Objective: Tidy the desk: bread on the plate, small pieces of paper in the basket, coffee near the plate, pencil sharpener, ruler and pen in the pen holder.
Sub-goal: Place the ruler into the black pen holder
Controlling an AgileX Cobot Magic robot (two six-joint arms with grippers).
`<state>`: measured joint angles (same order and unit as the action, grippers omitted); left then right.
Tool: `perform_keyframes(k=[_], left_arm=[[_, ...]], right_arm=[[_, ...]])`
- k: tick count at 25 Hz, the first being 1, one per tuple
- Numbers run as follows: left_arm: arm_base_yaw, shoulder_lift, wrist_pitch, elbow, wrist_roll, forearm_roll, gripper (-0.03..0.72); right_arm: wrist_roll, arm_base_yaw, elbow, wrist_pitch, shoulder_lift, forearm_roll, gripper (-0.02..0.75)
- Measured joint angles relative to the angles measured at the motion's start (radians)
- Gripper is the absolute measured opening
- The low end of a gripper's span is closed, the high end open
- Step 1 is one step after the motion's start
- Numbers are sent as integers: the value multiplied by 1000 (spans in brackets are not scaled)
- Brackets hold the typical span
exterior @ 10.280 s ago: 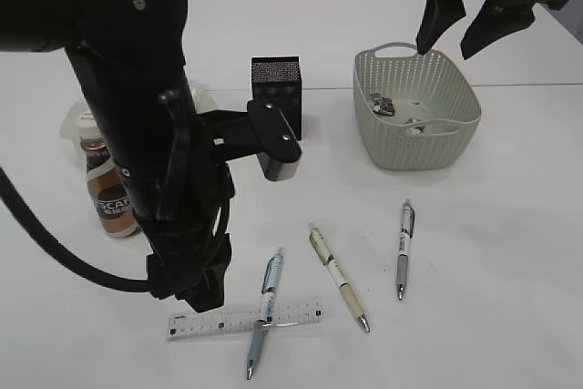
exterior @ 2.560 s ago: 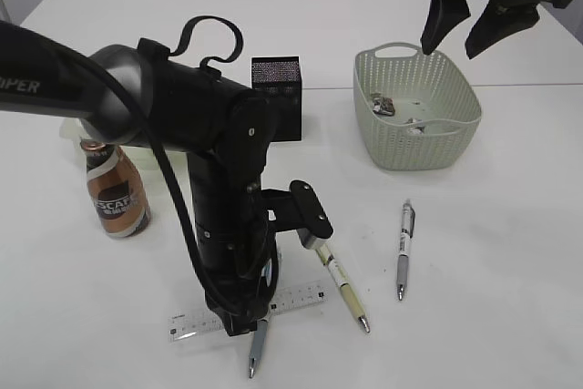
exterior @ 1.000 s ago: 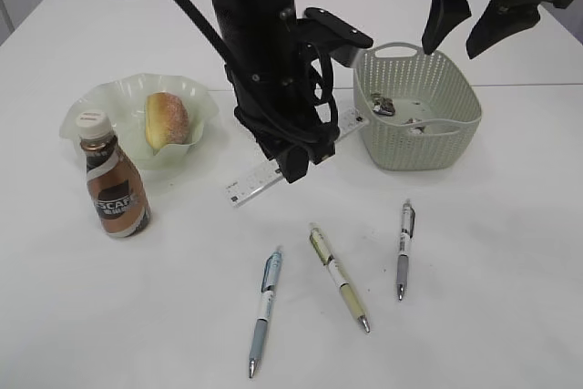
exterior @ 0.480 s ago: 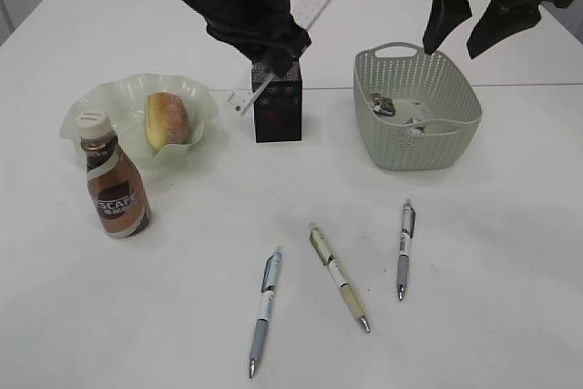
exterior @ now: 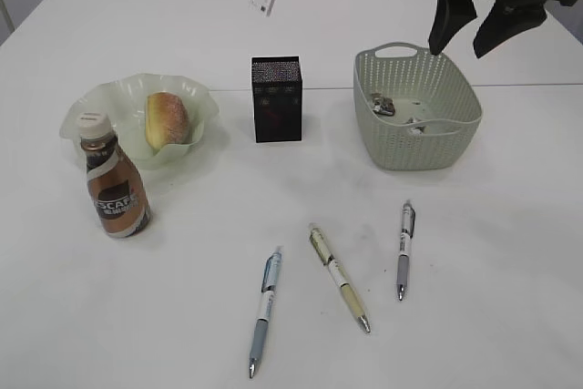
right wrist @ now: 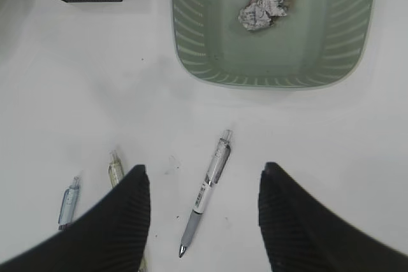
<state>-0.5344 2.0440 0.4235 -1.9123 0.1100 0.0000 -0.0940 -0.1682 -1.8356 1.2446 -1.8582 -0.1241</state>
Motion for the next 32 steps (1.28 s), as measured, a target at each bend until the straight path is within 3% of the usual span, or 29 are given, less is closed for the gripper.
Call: perform_keyframes(k=[11,32], left_arm=[[28,113,-363,0,0,-54,257],[74,277,-423,0,0,-122,257]], right_arm=[[2,0,0,0,0,105,402],[2,0,0,0,0,124,402]])
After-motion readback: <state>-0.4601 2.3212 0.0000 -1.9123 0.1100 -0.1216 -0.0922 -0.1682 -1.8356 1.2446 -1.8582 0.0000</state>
